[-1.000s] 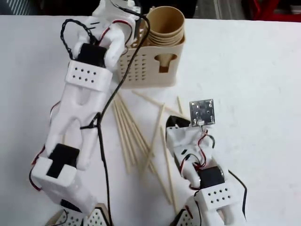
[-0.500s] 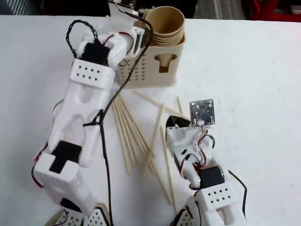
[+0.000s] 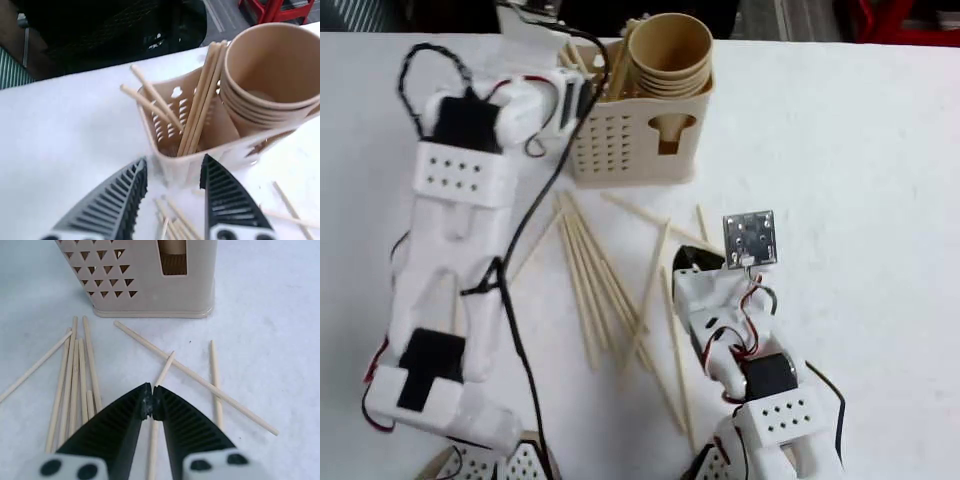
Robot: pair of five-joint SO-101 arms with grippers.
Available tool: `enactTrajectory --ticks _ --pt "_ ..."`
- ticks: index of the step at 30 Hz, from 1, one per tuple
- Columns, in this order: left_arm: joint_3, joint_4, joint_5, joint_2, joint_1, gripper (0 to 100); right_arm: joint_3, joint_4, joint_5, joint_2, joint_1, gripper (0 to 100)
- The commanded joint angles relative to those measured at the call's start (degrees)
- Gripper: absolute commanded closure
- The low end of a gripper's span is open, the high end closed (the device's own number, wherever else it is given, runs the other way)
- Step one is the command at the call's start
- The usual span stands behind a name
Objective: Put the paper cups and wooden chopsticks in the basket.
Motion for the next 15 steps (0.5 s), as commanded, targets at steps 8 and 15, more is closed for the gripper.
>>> enactTrajectory --ticks 8,15 --pt "-2.4 14.8 -7.5 -5.0 -5.9 82 -0.4 -1.1 0.1 -0.3 -0.2 98.1" --pt "-2.4 22.8 -13.1 -5.0 -6.0 82 0.5 -1.4 2.2 -0.7 -0.2 98.1"
